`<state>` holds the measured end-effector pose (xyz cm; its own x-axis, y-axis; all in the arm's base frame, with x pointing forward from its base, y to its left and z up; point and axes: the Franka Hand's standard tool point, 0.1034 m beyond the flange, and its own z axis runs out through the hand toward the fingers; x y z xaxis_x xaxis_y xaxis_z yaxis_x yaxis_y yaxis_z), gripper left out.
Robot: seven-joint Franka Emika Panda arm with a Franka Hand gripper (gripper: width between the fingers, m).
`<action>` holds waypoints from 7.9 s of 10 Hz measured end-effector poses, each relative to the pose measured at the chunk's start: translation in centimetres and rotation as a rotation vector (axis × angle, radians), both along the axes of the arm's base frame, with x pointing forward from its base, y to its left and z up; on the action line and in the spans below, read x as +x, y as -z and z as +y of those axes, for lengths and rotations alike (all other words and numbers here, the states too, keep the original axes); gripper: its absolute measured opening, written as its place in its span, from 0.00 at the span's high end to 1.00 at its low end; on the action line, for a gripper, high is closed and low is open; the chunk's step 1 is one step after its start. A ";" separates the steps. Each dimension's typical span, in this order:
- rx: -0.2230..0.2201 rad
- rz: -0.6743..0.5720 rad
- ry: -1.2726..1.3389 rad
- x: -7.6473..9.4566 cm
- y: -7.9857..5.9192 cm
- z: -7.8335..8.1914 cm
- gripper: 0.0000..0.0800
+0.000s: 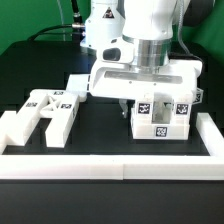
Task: Assemble chair
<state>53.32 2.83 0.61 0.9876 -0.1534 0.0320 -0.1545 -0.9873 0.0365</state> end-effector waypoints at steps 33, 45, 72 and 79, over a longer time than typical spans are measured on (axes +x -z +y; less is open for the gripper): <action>0.169 1.047 0.014 0.4 -7.8 -3.5 0.59; 0.167 1.050 0.027 0.1 -5.8 -4.2 0.25; 0.091 0.239 -0.038 6.4 -6.2 -7.0 0.19; 0.043 0.055 -0.097 6.6 -6.4 -11.5 0.19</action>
Offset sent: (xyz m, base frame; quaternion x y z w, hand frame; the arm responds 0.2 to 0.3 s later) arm -0.0001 -0.0015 0.0246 -0.0007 -0.0200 -0.0077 0.9998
